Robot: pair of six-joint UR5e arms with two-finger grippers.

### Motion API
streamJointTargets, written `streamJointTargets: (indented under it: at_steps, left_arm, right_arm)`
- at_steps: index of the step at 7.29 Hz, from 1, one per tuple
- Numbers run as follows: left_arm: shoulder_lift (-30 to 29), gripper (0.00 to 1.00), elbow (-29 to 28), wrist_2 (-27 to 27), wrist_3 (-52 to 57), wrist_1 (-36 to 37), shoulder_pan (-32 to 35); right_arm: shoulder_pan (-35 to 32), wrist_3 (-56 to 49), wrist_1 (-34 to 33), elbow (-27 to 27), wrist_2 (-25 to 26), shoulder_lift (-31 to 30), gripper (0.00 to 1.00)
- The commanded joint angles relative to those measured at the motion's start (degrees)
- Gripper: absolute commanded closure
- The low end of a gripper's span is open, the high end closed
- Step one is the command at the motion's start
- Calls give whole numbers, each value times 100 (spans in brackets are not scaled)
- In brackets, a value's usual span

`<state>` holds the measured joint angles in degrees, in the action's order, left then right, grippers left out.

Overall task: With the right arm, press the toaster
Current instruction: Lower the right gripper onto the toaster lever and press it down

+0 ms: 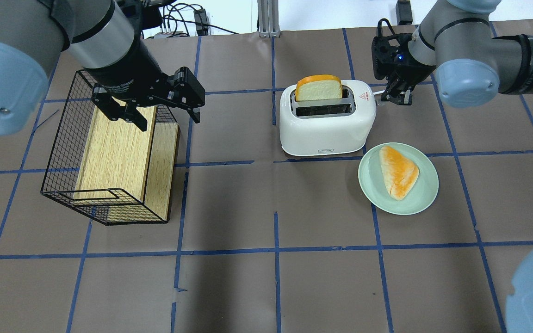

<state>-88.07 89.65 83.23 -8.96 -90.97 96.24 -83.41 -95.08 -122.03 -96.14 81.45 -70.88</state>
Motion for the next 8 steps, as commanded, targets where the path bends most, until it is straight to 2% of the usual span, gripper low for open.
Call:
streamJointTargets:
  at_steps: [1,5,8]
  left_arm:
    - [0,0,0,0,0,0,0]
    - [0,0,0,0,0,0,0]
    - [0,0,0,0,0,0,0]
  right_arm:
    - [0,-36,-22,-1,-6,127,98]
    - [9,-37,-171,-1,-15,452,97]
    - [9,-28,-198,-1,-15,479,97]
